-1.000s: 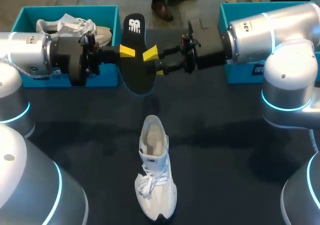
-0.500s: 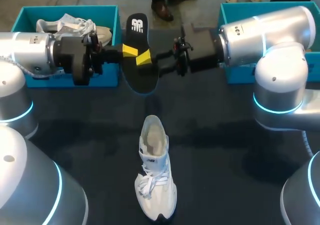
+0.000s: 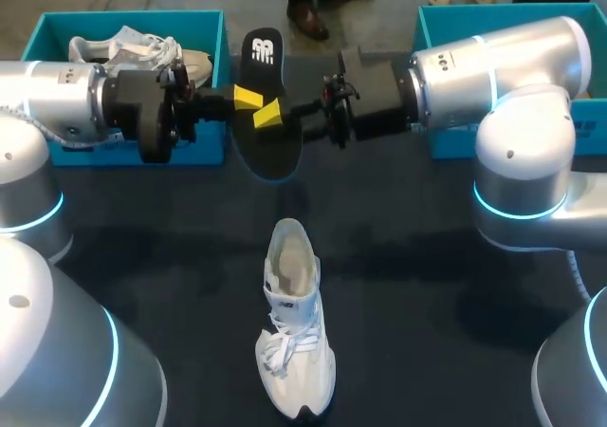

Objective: Take the shoe out of the shoebox, open the shoe tongue, remove and reinsert the insole, then place the shoe into the shoebox

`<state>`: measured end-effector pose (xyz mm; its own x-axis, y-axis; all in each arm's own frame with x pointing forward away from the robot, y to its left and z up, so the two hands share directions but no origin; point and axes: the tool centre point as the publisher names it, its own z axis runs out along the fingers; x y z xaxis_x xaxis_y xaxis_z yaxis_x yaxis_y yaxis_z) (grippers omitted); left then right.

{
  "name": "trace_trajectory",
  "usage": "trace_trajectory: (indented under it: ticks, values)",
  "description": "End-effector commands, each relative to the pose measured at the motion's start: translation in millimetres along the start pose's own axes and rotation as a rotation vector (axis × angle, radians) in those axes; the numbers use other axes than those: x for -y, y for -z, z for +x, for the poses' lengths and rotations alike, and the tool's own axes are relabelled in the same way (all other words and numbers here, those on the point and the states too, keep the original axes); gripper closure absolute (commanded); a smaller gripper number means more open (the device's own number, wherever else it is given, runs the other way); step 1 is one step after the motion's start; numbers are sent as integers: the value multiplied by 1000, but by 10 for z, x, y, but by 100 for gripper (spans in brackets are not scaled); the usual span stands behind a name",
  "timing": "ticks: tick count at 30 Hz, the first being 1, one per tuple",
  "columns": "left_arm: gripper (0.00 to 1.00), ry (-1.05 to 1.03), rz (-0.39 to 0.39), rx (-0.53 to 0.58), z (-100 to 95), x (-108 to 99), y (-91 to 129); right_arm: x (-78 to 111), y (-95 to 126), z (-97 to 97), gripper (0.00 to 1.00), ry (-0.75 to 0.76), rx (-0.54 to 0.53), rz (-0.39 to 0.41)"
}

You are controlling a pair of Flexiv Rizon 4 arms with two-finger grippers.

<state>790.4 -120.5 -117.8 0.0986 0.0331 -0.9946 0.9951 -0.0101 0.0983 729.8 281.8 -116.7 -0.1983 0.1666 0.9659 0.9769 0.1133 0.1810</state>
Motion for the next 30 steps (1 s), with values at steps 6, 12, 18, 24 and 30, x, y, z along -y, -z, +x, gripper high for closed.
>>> trace_trajectory:
  ticks: [6,12,18,24,30]
  values:
    - [100,-3,7,6,-7,21,-2,-49,-38,-43,66,-13,-5,-17]
    - [100,-4,7,9,-17,24,15,-69,-32,-55,73,-15,-9,-25]
    - [100,-4,7,9,-19,25,22,-60,1,-73,74,-19,-13,-36]
    - [100,-3,7,9,-18,17,24,-65,42,-76,72,-20,-15,-50]
    - [100,-6,7,10,-20,7,16,-67,66,-84,73,-24,-13,-57]
